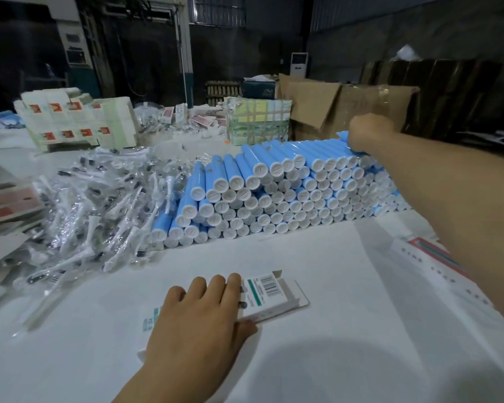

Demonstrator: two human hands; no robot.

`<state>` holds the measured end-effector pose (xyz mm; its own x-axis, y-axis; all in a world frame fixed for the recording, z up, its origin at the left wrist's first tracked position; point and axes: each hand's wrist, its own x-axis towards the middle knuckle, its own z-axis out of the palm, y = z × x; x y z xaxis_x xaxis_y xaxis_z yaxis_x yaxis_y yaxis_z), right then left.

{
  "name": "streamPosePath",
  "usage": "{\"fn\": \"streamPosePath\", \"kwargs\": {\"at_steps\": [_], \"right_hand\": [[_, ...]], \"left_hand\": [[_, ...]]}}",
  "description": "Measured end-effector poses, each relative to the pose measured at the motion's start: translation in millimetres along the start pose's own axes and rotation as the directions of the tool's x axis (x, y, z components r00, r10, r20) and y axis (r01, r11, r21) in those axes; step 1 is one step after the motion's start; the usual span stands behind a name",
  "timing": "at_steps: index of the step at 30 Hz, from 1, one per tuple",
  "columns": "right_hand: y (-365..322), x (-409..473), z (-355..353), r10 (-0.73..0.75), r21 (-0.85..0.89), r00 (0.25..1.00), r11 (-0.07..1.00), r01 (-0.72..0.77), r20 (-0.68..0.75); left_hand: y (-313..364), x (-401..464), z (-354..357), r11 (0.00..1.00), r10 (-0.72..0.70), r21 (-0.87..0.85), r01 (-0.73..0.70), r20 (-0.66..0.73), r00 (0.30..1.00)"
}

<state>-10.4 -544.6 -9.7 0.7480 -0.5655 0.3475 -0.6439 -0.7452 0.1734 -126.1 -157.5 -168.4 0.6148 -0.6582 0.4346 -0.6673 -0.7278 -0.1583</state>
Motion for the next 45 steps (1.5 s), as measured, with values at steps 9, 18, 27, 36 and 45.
{"fn": "streamPosePath", "kwargs": {"at_steps": [9, 18, 27, 36, 45], "right_hand": [[0, -54, -46, 0.047, 0.66, 0.959, 0.735, 0.157, -0.281], [-24, -238, 3, 0.033, 0.969, 0.999, -0.244, 0.025, -0.017], [-65, -284, 40, 0.026, 0.894, 0.969, -0.392, -0.218, 0.248], [-68, -296, 46, -0.033, 0.962, 0.975, -0.159, -0.223, 0.221], [-130, -298, -45, -0.384, 0.92, 0.854, 0.03, 0.391, -0.351]], "left_hand": [[3, -4, -8, 0.996, -0.071, -0.041, 0.078, 0.142, 0.987], [-3, -11, -7, 0.986, -0.151, -0.061, 0.156, 0.075, 0.986], [-1, -19, -11, 0.984, -0.158, -0.066, 0.164, 0.089, 0.983], [-4, -19, -15, 0.981, -0.165, -0.09, 0.174, 0.1, 0.981], [-3, -18, -23, 0.988, -0.119, -0.081, 0.134, 0.167, 0.979]]}}
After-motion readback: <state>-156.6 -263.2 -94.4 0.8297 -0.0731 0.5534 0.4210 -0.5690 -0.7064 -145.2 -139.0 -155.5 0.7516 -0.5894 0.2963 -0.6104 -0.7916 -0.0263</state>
